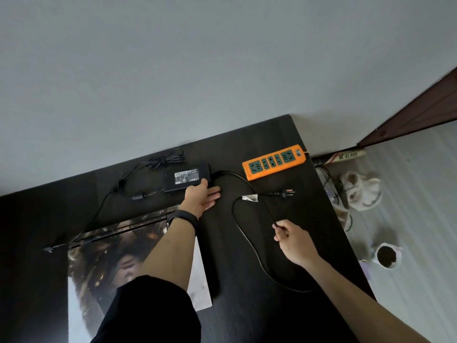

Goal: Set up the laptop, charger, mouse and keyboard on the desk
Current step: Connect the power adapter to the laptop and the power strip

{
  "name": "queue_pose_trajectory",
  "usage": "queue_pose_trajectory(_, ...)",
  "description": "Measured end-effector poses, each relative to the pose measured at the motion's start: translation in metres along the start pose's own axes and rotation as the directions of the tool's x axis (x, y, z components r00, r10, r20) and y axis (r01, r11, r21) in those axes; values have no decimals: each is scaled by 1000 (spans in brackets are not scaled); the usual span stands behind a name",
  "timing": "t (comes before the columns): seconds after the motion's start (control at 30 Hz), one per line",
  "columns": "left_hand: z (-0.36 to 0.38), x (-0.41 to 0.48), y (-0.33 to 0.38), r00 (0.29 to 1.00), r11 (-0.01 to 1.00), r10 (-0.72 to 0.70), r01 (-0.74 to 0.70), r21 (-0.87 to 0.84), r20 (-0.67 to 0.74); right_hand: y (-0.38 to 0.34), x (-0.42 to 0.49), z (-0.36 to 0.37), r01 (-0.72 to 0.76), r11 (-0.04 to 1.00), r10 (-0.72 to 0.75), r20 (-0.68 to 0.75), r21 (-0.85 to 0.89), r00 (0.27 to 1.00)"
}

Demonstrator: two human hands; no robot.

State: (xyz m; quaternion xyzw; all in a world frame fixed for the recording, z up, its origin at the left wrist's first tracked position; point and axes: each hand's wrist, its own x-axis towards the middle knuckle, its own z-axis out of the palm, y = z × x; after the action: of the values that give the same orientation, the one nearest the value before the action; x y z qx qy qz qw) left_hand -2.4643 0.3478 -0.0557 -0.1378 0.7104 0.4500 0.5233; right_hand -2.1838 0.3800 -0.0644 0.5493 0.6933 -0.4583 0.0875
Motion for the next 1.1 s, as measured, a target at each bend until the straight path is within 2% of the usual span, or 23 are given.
queue_pose_trajectory(0.07, -3, 0, 1, 1000, 986, 11, -9, 164, -10, 3, -2, 3, -5, 999, 4, -15, -49, 1000)
queue_pose_trajectory(0.23, -11, -8, 3, 1000, 935, 2, -9, 355, 21, 8, -4, 12, -1, 986, -13, -83, -165, 996)
queue_pose_trajectory(0.33, -16, -16, 3, 995, 943, 54, -77, 324, 79, 7, -6, 19, 22, 967, -59, -138, -255, 989)
queue_pose_trajectory(0.43, -29, -33, -3, 981, 943, 161, -185, 278, 106, -5, -18, 28, -29, 925, -76, -260, -379, 963)
queue_pose_trajectory(0.5, -42, -48, -11, 966, 922, 226, -255, 292, 129, -19, -30, 33, 18, 928, -150, -329, -373, 932)
queue_pose_trajectory(0.53, -54, -55, -17, 960, 908, 255, -280, 312, 121, -30, -36, 39, 91, 926, -220, -330, -366, 918)
queue_pose_trajectory(0.63, -106, -74, -36, 943, 869, 331, -316, 381, 26, -69, -47, 67, 337, 888, -419, -246, -314, 874)
queue_pose_trajectory(0.8, -222, -101, -62, 891, 781, 406, -224, 582, -201, -152, -61, 129, 526, 809, -560, -74, -262, 825)
queue_pose_trajectory(0.93, -316, -94, -70, 809, 734, 475, -147, 663, -347, -195, -58, 178, 616, 743, -632, 27, -261, 774)
queue_pose_trajectory(1.1, -406, -51, -70, 772, 652, 519, -79, 754, -368, -232, -34, 238, 593, 677, -630, 73, -437, 773)
